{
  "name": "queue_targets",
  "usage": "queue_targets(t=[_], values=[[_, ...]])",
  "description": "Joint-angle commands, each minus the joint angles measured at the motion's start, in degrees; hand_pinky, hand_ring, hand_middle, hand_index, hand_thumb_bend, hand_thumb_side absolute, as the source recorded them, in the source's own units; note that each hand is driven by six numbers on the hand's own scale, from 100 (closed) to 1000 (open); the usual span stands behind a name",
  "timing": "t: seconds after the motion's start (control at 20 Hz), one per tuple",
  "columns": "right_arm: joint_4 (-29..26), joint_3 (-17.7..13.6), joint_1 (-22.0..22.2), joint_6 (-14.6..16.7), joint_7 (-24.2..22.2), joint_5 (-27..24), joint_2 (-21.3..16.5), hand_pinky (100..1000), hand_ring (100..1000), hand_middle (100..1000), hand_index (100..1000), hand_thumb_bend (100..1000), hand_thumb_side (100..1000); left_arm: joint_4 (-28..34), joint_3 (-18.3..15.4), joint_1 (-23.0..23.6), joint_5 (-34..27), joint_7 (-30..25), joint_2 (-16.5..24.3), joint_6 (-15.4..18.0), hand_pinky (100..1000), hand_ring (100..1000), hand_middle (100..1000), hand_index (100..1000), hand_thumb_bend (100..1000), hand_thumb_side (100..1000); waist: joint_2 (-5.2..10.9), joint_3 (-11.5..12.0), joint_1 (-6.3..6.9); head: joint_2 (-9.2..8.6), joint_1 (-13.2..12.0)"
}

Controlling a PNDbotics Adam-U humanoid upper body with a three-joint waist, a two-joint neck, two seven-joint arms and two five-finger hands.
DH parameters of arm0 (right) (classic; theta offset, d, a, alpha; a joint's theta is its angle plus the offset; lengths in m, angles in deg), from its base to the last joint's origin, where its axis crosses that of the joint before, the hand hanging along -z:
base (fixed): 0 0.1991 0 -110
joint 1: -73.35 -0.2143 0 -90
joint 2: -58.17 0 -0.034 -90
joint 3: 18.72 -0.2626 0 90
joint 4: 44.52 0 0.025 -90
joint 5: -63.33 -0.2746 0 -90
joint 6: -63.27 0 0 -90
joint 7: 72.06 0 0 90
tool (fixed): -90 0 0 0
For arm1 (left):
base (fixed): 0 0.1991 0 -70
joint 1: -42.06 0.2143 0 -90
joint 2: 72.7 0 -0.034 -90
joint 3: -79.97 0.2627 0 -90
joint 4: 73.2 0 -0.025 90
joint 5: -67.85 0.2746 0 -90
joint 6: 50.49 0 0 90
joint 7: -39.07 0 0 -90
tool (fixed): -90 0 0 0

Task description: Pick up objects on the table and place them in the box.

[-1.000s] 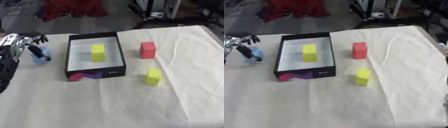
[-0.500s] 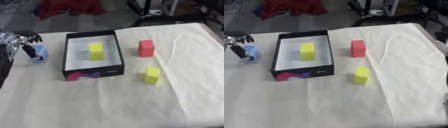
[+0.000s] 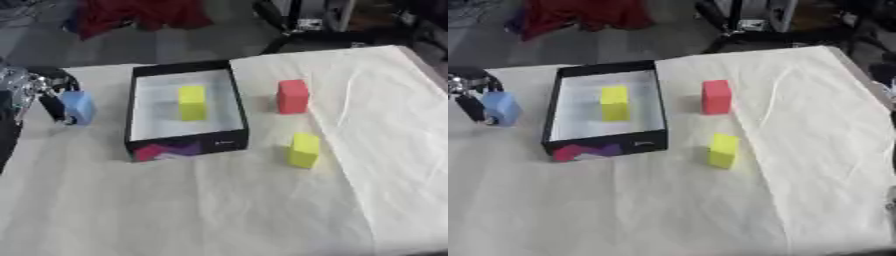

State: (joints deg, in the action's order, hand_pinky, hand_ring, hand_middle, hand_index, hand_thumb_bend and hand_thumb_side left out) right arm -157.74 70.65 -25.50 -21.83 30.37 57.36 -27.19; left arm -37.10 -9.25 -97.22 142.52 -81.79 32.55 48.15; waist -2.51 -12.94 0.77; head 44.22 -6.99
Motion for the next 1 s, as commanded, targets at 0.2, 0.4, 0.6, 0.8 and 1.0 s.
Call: queue_targets(t=[0.2, 0.4, 0.6, 0.8, 1.0], values=[[-1.26, -0.05, -0.66, 0.11, -0.23, -0.36, -0.48, 769, 683, 635, 836, 100, 492, 1.21, -0.45, -0.01, 1.49, 2.05, 1.56, 0.18, 786, 561, 515, 659, 261, 107, -0.25, 0.15, -0.15, -0.1, 0.12], [-1.24, -0.13, -0.62, 0.12, -0.23, -0.33, -0.53, 769, 683, 635, 837, 100, 493, 3.12, -0.99, -0.72, 0.31, 6.79, 2.45, 0.25, 743, 494, 448, 585, 238, 104, -0.05, 0.19, -0.15, -0.1, 0.17], [-1.15, -0.23, -0.42, 0.13, -0.18, -0.22, -0.72, 770, 683, 635, 837, 100, 494, 7.07, -1.59, -2.55, -4.4, 9.65, 5.03, 0.34, 730, 488, 442, 582, 258, 120, 0.32, 0.42, 0.06, -0.1, 0.41], [-1.04, -0.1, -0.3, 0.1, -0.33, -0.17, -0.98, 770, 683, 635, 837, 100, 495, 13.0, -1.01, -4.6, -9.98, 10.68, 6.68, 1.28, 717, 484, 439, 580, 279, 137, 0.76, 0.82, 0.33, -0.1, 0.51], [-1.01, -0.06, -0.27, 0.1, -0.43, -0.2, -1.03, 771, 683, 635, 837, 100, 496, 20.44, 2.68, -5.44, -14.47, 9.23, 5.51, 4.53, 735, 496, 452, 592, 292, 157, 0.95, 0.73, 0.3, -0.1, 0.82]])
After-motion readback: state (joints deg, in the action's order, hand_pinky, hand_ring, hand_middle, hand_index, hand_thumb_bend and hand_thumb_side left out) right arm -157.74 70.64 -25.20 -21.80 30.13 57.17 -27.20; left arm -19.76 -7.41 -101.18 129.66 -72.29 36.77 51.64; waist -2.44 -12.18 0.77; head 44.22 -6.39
